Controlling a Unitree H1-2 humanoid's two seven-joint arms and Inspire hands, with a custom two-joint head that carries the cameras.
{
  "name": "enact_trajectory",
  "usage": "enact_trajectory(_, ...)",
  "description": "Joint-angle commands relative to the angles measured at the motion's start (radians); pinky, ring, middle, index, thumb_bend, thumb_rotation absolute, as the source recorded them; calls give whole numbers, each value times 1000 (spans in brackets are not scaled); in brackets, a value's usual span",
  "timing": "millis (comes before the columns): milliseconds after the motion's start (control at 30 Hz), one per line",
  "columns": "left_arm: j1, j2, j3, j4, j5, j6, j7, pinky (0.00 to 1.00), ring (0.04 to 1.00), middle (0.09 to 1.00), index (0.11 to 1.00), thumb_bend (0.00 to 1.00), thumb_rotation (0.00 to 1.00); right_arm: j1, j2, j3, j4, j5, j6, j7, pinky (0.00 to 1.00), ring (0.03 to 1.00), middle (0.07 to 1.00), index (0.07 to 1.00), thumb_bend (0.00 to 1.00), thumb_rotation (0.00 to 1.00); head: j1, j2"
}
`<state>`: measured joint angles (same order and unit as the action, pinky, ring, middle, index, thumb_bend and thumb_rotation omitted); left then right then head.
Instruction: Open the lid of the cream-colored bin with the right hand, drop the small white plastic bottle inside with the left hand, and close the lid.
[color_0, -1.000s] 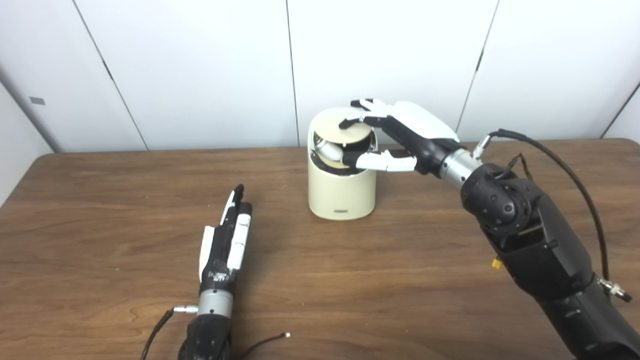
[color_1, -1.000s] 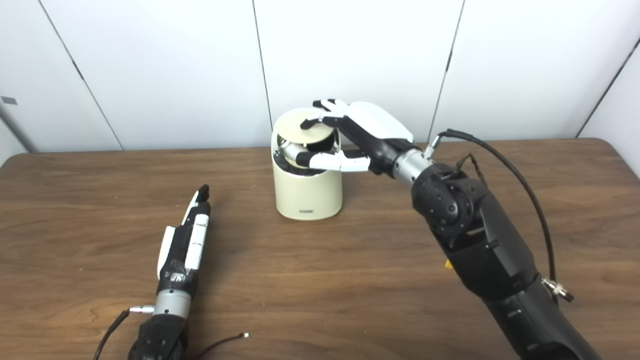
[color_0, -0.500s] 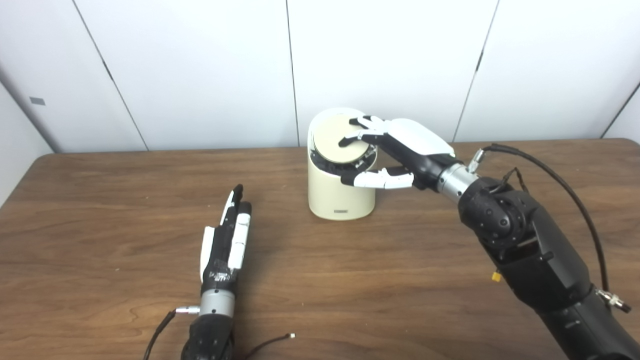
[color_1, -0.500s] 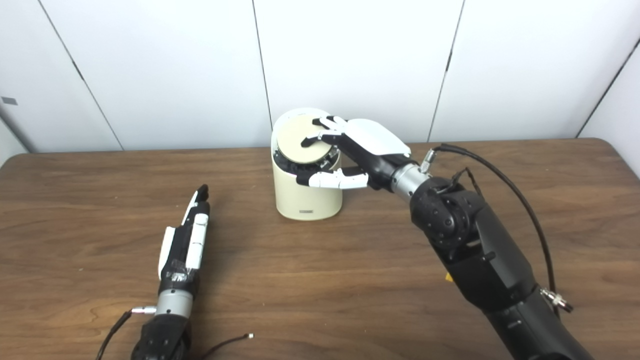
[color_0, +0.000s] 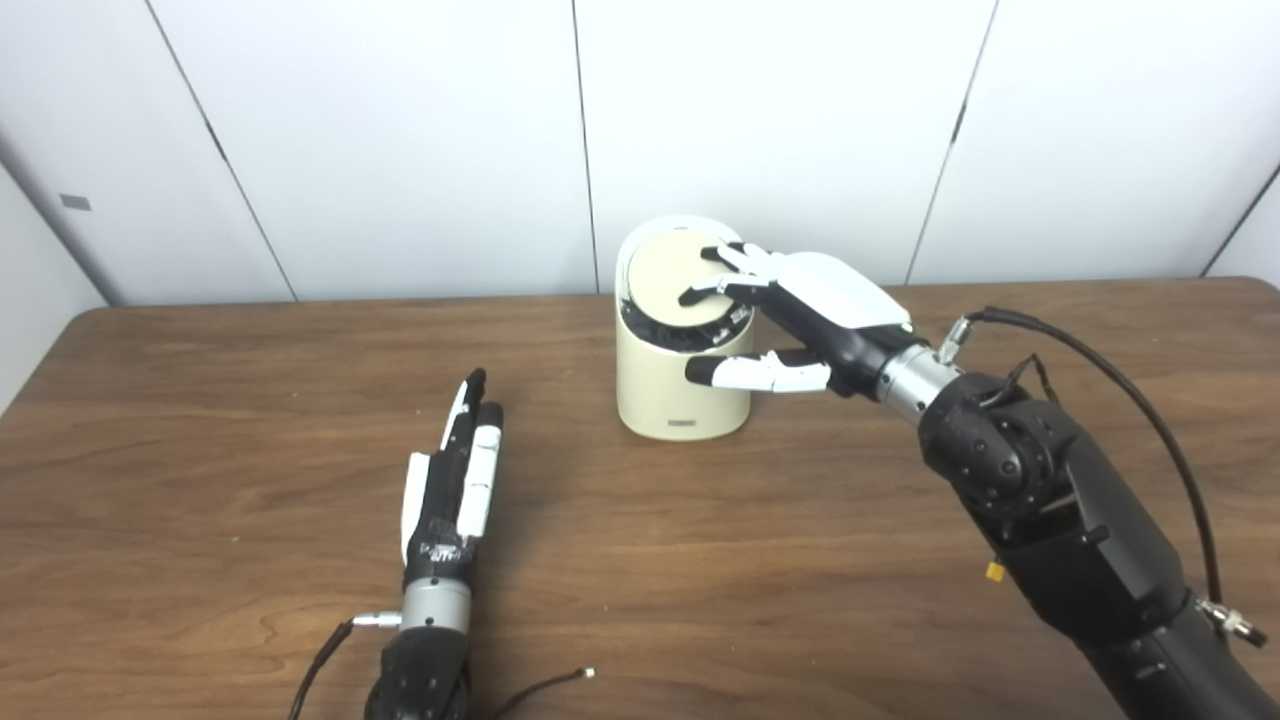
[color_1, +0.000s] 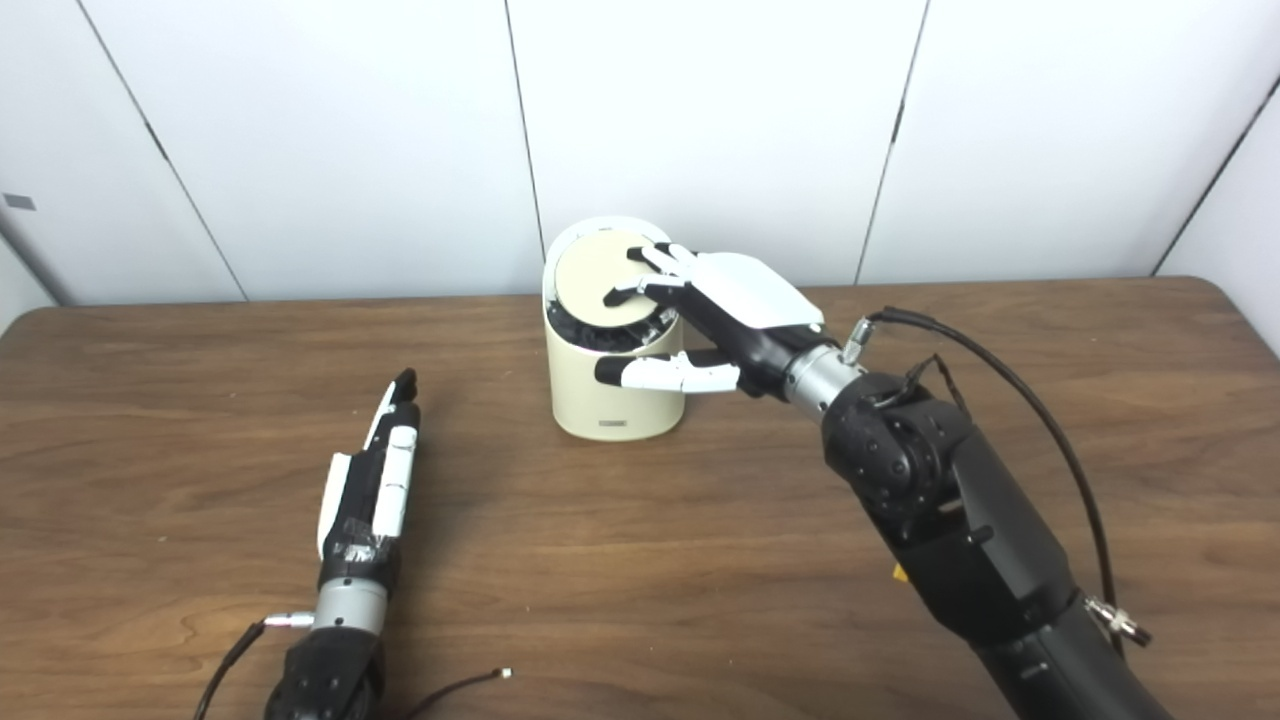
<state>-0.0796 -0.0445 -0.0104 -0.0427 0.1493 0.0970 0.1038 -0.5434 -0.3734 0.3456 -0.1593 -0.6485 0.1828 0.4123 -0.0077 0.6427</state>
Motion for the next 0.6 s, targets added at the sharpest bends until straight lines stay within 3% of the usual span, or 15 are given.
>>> enact_trajectory(0, 4, -4, 1, 5, -2, 26, 0, 1000, 1000, 1000, 1000, 641, 1000, -8, -19, 3, -11, -9, -13, 19, 1000, 1000, 976, 782, 597, 970, 0, 0)
enact_trajectory(567, -3, -6, -3, 10, 4, 14, 8, 1000, 1000, 1000, 1000, 644, 1000, -7, -20, 26, 21, -43, -26, 35, 1000, 1000, 1000, 762, 607, 1000, 1, 2)
